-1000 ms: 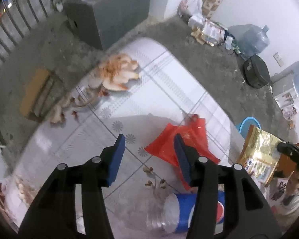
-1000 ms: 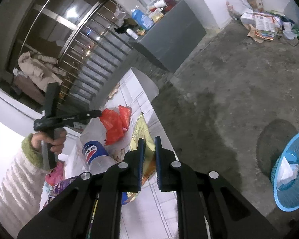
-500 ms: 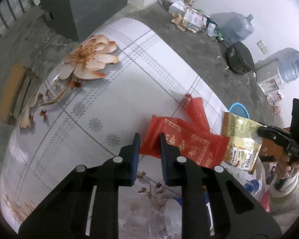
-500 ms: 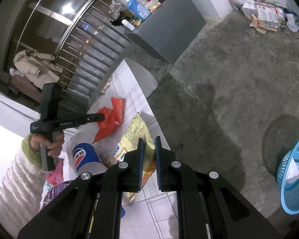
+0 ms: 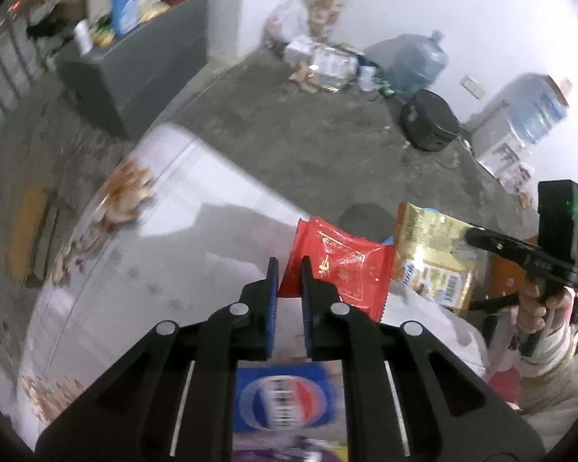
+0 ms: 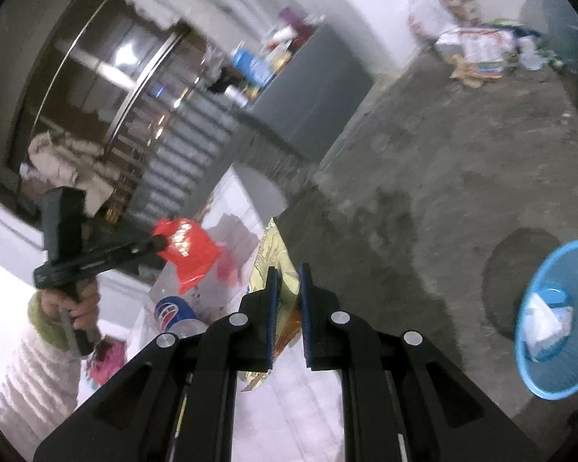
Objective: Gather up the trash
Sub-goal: 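Lift both bags and carry them over the blue wastebasket, then open both grippers to drop the bags into the wastebasket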
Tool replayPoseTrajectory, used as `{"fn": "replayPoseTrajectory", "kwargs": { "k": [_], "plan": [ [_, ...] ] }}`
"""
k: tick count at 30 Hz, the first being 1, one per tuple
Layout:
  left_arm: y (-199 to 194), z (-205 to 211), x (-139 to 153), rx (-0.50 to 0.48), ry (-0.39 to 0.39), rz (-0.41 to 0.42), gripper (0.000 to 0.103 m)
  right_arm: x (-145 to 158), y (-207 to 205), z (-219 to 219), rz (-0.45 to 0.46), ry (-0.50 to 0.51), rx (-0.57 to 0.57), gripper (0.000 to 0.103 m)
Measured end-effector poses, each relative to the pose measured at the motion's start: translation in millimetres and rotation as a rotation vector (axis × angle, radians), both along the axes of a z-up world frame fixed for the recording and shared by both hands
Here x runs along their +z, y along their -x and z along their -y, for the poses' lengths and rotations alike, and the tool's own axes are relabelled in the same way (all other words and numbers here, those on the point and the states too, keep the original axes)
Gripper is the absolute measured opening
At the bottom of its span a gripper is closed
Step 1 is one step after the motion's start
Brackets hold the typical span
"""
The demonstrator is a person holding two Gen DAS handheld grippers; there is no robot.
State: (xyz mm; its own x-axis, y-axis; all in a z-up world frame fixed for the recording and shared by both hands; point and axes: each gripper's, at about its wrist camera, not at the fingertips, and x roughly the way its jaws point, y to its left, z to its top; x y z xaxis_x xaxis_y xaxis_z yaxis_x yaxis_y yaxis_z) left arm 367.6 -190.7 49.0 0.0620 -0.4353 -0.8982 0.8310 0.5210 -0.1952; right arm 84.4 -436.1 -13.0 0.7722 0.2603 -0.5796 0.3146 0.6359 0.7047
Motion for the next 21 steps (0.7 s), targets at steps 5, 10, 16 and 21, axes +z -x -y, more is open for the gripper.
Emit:
{"fn": "replayPoseTrajectory", "kwargs": {
  "k": [5, 10, 16, 21],
  "plan": [
    [64, 54, 24, -0.059, -0.023, 0.065, 0.009, -2, 82, 35, -0.030, 0.061, -0.166, 0.011],
    [138, 127, 16, -0.144, -0.094, 0.118, 0.009, -27, 174, 71, -0.111, 0.066, -0.363, 0.011],
    [223, 215, -40, -0.289, -0.174, 0.136, 0.007, -78, 250, 95, -0.230, 0.024, -0.560, 0.011],
    [271, 274, -118, -0.312, -0.221, 0.116, 0.007, -122, 269, 117, -0.295, -0.008, -0.644, 0.011]
  ]
}}
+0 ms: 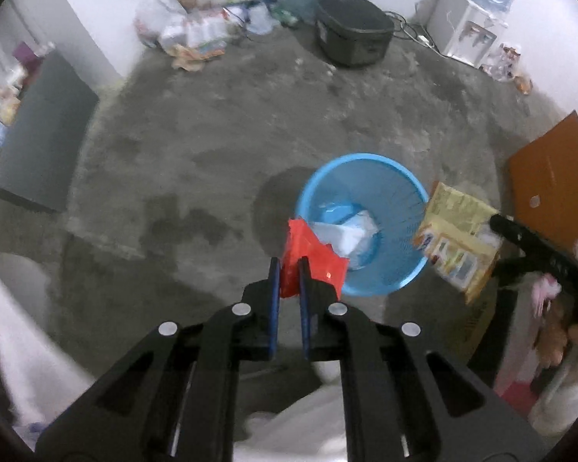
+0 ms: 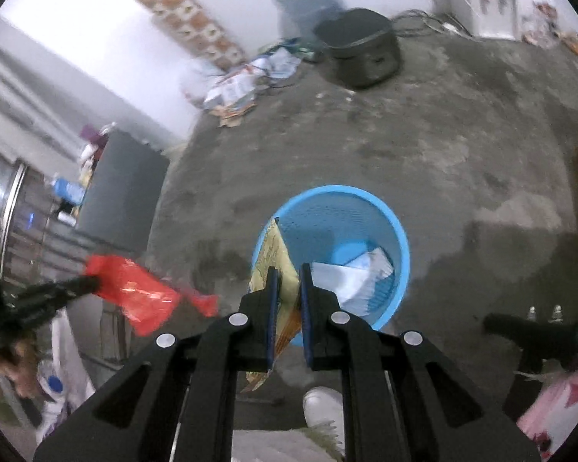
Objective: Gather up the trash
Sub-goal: 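Open both grippers to drop the bags into the wastebasket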
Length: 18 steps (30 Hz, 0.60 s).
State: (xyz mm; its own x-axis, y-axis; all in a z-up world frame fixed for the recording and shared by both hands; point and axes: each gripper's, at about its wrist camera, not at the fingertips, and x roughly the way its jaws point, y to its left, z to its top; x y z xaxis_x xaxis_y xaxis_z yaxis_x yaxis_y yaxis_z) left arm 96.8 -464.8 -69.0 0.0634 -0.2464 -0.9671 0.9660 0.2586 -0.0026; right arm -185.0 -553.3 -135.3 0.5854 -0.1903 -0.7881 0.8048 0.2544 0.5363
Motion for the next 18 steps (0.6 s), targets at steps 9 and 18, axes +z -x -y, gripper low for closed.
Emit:
{"fn": "replayPoseTrajectory", "kwargs": {
  "k": [9, 18],
  "plan": [
    [30, 52, -99, 0.050, 0.000, -0.098, 0.041, -70, -12, 47, -0.081, -0.068, -0.017, 0.039],
    [30, 52, -89, 0.101, 0.071, -0.028, 0.058, -81, 8, 37, -0.088, -0.089, -0.055, 0.049]
  ]
}}
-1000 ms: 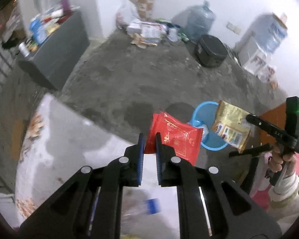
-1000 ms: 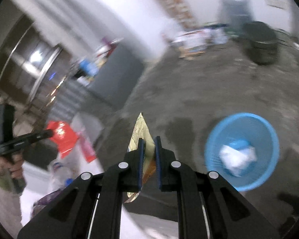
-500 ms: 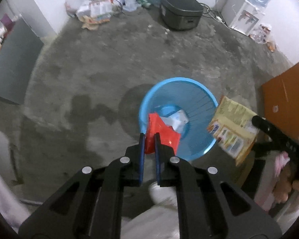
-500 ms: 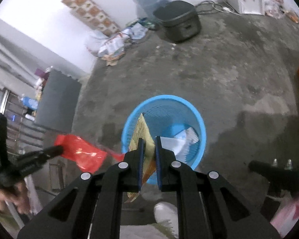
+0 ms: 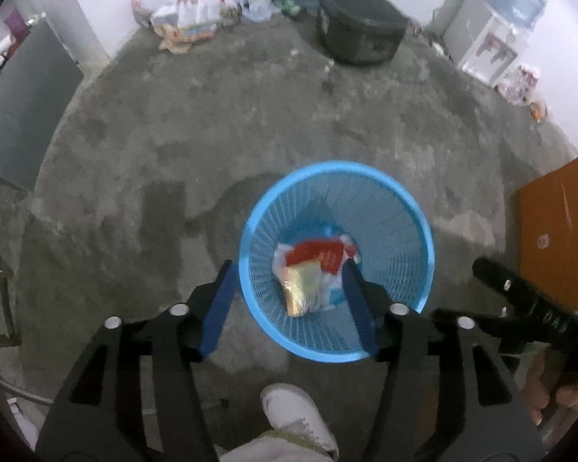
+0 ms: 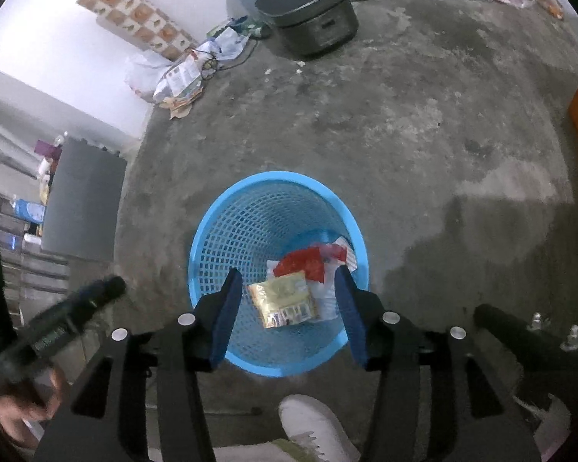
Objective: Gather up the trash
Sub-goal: 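Open both grippers to drop the bags into the wastebasket, then move both grippers back toward the white-and-red bag on the table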
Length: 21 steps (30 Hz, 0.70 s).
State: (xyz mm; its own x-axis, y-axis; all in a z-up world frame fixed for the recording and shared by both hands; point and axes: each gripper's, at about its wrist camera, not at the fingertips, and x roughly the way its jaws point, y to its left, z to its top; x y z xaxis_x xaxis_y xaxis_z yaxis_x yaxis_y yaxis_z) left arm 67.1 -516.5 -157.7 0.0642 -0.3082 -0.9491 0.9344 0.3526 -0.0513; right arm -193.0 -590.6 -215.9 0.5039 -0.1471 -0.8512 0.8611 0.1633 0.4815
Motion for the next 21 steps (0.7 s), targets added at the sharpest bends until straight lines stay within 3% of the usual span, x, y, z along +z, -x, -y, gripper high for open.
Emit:
{"fn": "replayPoseTrajectory", "kwargs": {
  "k": [5, 10, 14, 21],
  "plan": [
    [-2, -24, 40, 0.040, 0.106, -0.007, 0.064, 36, -7, -20, -0.005, 0.097, 0.039, 0.058],
    [3, -64, 94, 0.058, 0.230, 0.049, 0.069, 98, -24, -54, -0.040, 0.288, 0.133, 0.074],
    [6, -112, 143, 0.126, 0.335, 0.104, 0.072, 142, -32, -80, -0.076, 0.421, 0.178, 0.086],
    [19, -214, 199, 0.242, 0.417, 0.194, 0.076, 211, -35, -136, -0.156, 0.702, 0.242, 0.097]
  ]
}}
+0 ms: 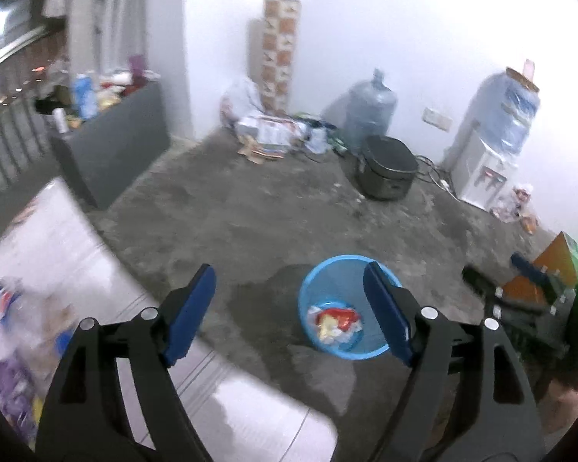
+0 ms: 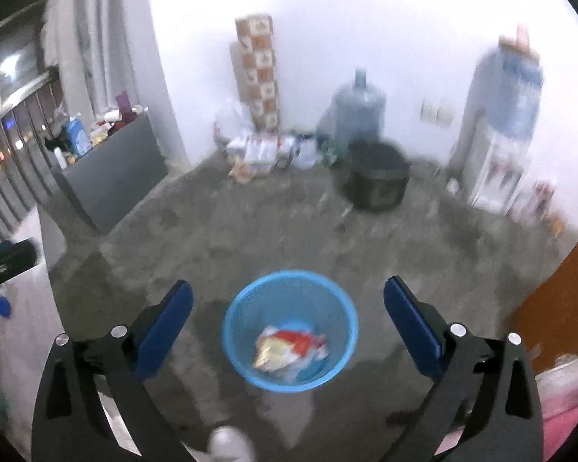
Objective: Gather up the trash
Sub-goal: 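Move both grippers back toward the white-and-red bag on the table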
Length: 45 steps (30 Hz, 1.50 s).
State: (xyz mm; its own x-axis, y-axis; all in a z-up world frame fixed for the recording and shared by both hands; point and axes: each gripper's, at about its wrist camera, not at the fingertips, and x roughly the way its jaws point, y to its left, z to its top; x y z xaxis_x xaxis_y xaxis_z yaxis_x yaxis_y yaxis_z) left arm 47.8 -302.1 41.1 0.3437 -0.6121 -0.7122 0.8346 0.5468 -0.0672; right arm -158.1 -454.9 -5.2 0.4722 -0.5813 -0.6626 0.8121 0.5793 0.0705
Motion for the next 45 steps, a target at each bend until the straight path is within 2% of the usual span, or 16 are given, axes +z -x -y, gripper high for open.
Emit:
{"fn": "replayPoseTrajectory", "kwargs": {
  "k": [2, 7, 10, 13, 17, 21, 24, 28, 31, 34, 36, 39, 45],
  "plan": [
    [8, -34, 6, 0.030, 0.005, 0.018, 0.076, 14, -2, -19, -0.007, 0.078, 0.022, 0.097],
    [25, -110, 17, 0.085, 0.039, 0.045, 0.076, 44, -7, -54, 0.037, 0.157, 0.123, 0.097],
    [34, -159, 28, 0.118, 0.088, 0.072, 0.076, 62, -6, -82, 0.129, 0.166, 0.211, 0.097],
    [46, -201, 37, 0.146, 0.119, 0.125, 0.076, 73, -5, -106, 0.243, 0.123, 0.302, 0.097],
    [60, -251, 45, 0.188, 0.145, 0.180, 0.076, 80, -12, -136, 0.324, 0.030, 0.415, 0.097],
    [67, -301, 46, 0.263, 0.172, 0.212, 0.076, 81, -31, -165, 0.351, -0.048, 0.532, 0.097],
    [71, -335, 36, 0.315, 0.181, 0.227, 0.076, 77, -48, -192, 0.349, -0.096, 0.651, 0.096],
    [69, -359, 18, 0.352, 0.172, 0.195, 0.076, 64, -67, -221, 0.332, -0.229, 0.770, 0.087],
    [62, -373, 7, 0.372, 0.192, 0.166, 0.075, 56, -77, -235, 0.303, -0.287, 0.806, 0.079],
    [54, -378, -4, 0.369, 0.184, 0.165, 0.068, 48, -89, -249, 0.260, -0.305, 0.836, 0.072],
    [51, -378, -10, 0.363, 0.164, 0.168, 0.059, 41, -98, -255, 0.246, -0.357, 0.854, 0.067],
    [41, -372, -22, 0.339, 0.127, 0.162, 0.050, 29, -111, -257, 0.221, -0.451, 0.870, 0.064],
    [24, -370, -44, 0.306, 0.039, 0.126, 0.039, -5, -135, -261, 0.185, -0.690, 0.875, 0.063]
  ]
}}
